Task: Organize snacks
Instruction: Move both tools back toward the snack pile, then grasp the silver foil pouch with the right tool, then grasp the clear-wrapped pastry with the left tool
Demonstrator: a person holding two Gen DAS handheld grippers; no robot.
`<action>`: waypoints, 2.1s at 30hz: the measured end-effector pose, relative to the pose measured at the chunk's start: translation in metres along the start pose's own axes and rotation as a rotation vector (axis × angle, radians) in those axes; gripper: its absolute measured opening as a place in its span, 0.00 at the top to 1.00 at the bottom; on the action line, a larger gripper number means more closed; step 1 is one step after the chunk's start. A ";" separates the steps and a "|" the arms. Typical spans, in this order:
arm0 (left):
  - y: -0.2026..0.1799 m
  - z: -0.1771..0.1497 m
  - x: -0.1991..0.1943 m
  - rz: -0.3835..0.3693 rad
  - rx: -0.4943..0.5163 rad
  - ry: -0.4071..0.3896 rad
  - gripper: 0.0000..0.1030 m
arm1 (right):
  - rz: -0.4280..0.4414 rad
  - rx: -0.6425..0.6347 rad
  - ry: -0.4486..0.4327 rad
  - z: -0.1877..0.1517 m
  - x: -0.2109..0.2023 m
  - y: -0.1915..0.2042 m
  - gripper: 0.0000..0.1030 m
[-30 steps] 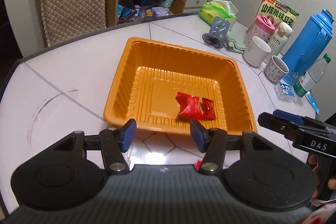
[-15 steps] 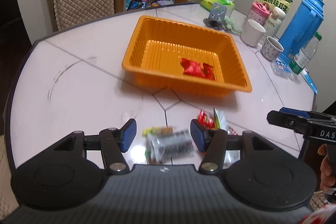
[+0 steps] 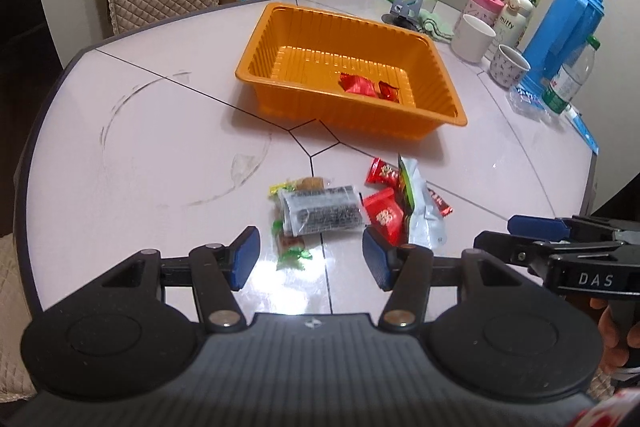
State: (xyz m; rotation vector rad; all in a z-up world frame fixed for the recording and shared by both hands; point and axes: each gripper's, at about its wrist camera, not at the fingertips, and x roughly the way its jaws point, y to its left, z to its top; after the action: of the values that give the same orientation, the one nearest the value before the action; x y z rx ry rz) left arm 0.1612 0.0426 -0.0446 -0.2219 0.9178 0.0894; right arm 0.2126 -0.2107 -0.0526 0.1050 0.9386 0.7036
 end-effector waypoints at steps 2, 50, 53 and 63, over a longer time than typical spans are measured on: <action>-0.001 -0.004 -0.001 0.005 0.017 -0.003 0.49 | 0.000 -0.007 0.005 -0.002 0.002 0.004 0.33; 0.017 0.028 0.067 -0.022 0.056 0.052 0.49 | -0.166 0.042 0.108 0.039 0.113 -0.010 0.67; 0.016 0.029 0.070 -0.022 0.068 0.058 0.49 | -0.168 0.017 0.112 0.039 0.115 -0.009 0.69; 0.012 0.036 0.082 -0.039 0.101 0.065 0.50 | -0.142 0.024 0.063 0.038 0.102 -0.017 0.71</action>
State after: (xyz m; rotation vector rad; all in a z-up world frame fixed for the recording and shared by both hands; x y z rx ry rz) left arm 0.2366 0.0612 -0.0910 -0.1493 0.9792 0.0001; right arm 0.2903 -0.1551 -0.1078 0.0367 1.0049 0.5667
